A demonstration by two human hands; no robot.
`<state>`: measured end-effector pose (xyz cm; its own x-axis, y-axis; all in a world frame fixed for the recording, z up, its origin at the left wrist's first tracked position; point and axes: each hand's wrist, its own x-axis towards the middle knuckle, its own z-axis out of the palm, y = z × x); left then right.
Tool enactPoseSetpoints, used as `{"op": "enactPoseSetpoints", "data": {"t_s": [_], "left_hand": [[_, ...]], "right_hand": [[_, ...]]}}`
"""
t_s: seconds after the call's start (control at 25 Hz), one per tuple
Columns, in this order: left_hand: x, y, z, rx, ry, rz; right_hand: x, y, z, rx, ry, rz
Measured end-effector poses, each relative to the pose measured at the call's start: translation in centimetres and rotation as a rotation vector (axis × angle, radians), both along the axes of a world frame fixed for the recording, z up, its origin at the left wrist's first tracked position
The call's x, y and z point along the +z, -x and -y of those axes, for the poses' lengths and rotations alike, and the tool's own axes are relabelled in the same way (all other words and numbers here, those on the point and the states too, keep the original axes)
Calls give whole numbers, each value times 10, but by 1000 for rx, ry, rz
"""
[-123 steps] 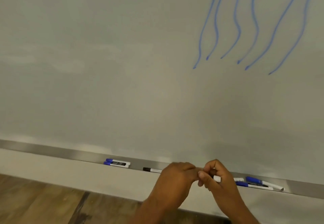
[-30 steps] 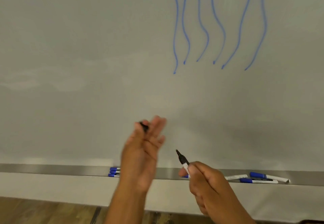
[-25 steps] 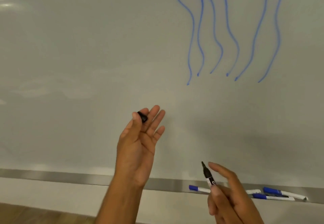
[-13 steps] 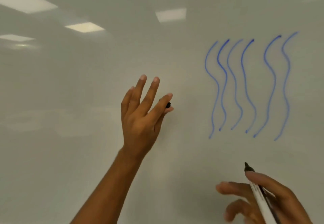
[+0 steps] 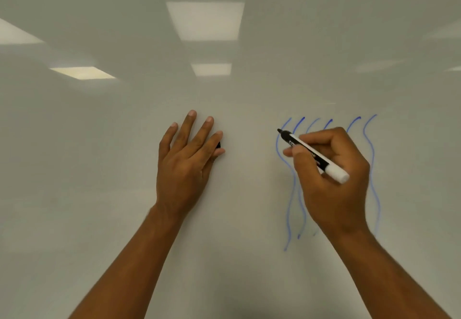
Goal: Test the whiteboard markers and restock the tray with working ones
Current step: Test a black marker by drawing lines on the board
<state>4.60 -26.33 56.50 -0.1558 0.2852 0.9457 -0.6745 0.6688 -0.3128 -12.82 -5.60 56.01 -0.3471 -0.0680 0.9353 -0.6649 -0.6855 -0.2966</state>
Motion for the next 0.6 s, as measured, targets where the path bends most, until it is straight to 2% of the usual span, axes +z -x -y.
{"op": "enactPoseSetpoints", "data": {"t_s": [0.2,0.4,0.6], "left_hand": [[-2,0,0,-6,6,-3],[-2,1,2,0,5,-5],[-2,1,4,15,11,-12]], "right_hand": [[19,8,27,-206,11,3],[18,15,40,-257,-20,12],[-15,16,39,-324,-79,-118]]}}
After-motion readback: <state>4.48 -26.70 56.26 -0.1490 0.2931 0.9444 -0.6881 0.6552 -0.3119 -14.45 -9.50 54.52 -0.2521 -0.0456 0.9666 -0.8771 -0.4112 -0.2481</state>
